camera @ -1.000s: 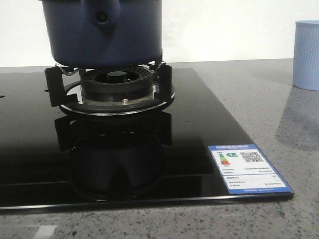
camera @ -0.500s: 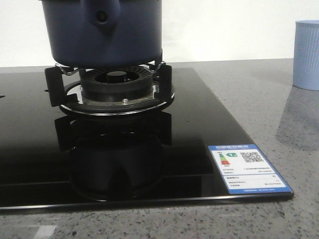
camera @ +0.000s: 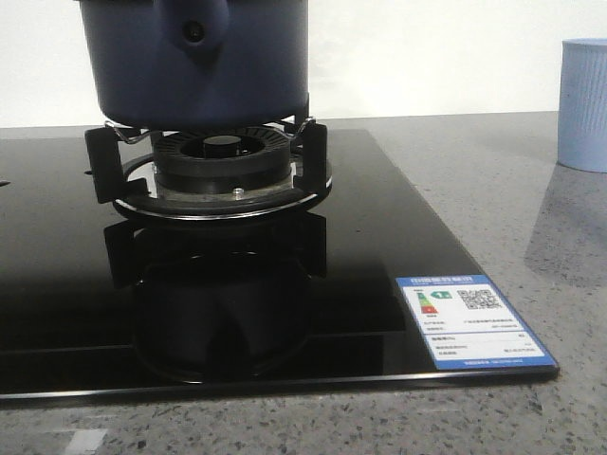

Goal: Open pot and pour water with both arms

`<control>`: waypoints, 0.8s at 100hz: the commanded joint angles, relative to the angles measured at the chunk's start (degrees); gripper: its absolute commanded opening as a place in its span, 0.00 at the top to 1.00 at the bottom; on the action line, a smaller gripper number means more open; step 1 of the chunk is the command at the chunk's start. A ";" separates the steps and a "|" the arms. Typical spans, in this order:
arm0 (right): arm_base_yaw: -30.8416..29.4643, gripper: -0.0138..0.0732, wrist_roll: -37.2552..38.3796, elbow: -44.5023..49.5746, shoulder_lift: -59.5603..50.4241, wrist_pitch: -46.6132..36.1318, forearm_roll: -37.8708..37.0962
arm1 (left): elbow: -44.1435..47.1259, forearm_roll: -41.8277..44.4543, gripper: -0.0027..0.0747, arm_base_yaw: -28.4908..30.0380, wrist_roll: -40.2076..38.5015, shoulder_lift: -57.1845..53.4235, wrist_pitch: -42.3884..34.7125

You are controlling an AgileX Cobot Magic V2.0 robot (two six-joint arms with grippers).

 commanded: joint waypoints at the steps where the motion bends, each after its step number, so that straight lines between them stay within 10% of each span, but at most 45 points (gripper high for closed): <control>1: -0.04 0.92 -13.36 -1.07 1.39 4.80 22.02 | 0.55 -0.18 0.99 0.19 -0.47 -1.72 -4.07; 51: 0.63 0.92 -19.62 0.05 3.02 -2.04 18.85 | 0.55 -0.18 0.99 0.19 -0.47 -1.72 -4.07; 80: 19.49 0.92 -60.06 0.73 4.05 14.33 56.31 | 0.55 -0.18 0.99 0.19 -0.47 -1.72 -4.07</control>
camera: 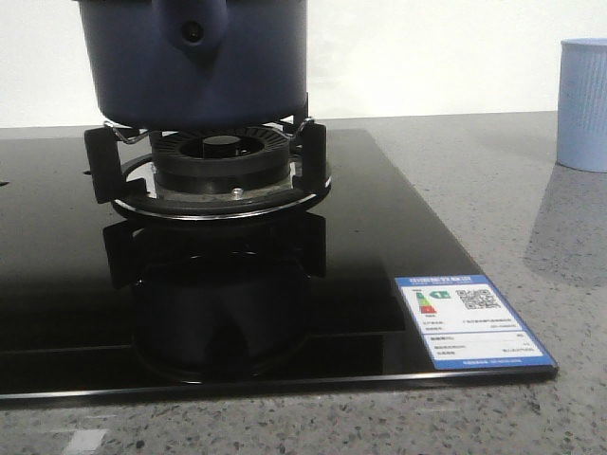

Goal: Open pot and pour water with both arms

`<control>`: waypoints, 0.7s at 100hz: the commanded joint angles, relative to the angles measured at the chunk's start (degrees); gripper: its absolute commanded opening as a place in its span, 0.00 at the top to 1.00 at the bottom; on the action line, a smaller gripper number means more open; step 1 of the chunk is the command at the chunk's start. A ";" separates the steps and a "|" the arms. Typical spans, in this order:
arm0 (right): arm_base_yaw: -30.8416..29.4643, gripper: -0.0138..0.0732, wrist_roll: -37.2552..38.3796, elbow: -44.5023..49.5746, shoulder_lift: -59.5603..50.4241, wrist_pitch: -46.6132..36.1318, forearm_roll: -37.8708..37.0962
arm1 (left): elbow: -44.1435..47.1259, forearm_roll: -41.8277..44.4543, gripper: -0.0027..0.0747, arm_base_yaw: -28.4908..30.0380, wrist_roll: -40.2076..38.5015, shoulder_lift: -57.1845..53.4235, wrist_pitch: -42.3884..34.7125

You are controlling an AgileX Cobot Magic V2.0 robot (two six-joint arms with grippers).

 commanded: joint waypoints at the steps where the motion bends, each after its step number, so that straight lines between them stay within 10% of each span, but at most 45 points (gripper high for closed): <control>1: 5.87 0.92 -15.82 -1.47 1.15 2.34 10.57 | 0.55 -0.18 0.99 0.19 -0.47 -1.72 -4.07; 70: 7.97 0.92 -17.76 5.93 -3.82 10.97 11.35 | 0.55 -0.18 0.99 0.19 -0.47 -1.72 -4.07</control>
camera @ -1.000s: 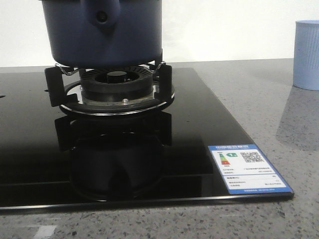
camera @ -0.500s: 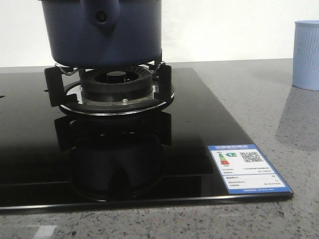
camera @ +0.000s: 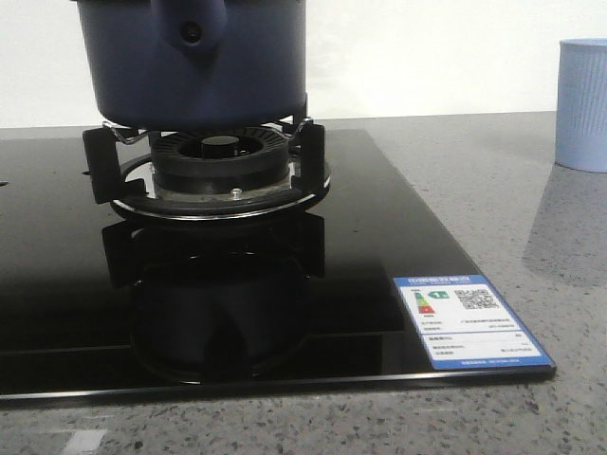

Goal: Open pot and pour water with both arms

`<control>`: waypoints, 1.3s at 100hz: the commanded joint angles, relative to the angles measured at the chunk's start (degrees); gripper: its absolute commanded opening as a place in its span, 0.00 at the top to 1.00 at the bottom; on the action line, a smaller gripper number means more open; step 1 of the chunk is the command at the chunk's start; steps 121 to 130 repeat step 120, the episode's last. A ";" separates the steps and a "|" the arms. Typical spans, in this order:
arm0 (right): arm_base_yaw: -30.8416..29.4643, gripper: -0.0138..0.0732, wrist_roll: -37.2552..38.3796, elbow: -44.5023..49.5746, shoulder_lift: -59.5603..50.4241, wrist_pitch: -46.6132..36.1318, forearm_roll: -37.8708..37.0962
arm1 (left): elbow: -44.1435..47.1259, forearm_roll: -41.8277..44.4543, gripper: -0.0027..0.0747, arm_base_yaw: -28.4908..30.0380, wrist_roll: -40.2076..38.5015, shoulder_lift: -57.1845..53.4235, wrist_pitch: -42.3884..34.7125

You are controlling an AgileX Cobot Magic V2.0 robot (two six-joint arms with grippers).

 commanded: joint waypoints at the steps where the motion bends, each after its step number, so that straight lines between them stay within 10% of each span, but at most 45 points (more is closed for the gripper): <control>1: -1.47 0.92 -0.77 1.33 -1.08 -3.67 -0.46 | 0.55 -0.18 0.99 0.19 -0.47 -1.72 -4.07; 130: -4.50 0.92 -0.77 1.33 -1.08 -2.21 1.89 | 0.55 -0.18 0.99 0.19 -0.47 -1.72 -4.07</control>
